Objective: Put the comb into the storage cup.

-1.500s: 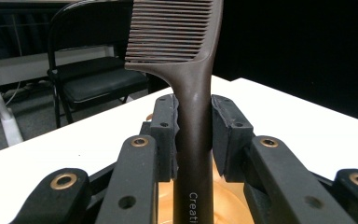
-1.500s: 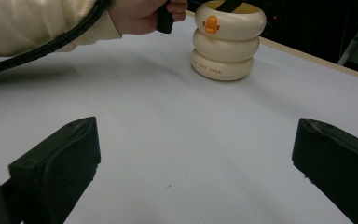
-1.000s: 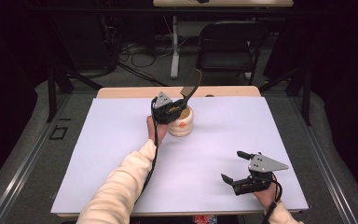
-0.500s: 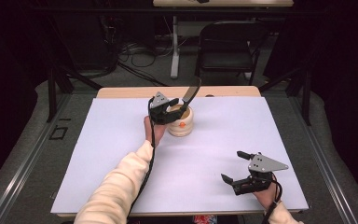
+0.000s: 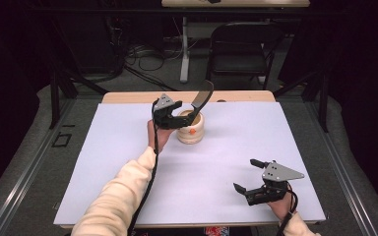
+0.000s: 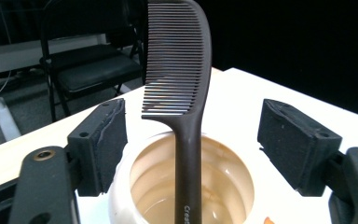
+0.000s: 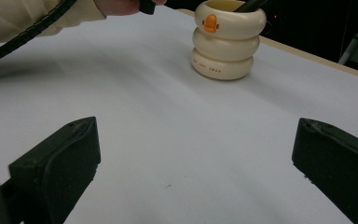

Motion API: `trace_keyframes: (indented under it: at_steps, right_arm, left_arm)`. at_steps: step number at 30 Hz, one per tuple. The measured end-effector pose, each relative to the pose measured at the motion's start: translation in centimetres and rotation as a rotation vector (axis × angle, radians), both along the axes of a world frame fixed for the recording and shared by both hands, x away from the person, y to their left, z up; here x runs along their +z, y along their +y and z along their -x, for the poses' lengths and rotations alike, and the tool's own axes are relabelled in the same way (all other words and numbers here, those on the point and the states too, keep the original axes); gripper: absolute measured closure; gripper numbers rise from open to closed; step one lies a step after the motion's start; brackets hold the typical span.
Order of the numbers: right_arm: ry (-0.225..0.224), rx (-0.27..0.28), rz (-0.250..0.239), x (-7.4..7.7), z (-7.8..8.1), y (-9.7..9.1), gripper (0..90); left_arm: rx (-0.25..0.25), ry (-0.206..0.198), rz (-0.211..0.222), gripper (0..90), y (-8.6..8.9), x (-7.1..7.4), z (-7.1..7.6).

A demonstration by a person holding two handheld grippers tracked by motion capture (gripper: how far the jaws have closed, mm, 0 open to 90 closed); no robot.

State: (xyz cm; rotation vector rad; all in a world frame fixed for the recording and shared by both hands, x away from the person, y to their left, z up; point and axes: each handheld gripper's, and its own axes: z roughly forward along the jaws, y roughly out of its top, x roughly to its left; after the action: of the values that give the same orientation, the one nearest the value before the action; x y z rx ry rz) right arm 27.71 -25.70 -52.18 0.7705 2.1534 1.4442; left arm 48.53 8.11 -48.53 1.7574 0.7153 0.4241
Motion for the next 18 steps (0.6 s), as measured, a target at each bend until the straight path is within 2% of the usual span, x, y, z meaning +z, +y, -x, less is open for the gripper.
trace_keyframes:
  at_steps: [11,18]
  right_arm:
    - [0.005,-0.003,-0.003,0.0,-0.1,-0.1,0.5]
    - [0.007,-0.004,-0.002,0.0,-0.1,0.0,0.5]
  left_arm:
    - [-0.045,0.039,-0.071,11.0,0.7,1.5,0.7]
    - [-0.039,0.050,-0.093,5.2,1.6,2.0,1.1]
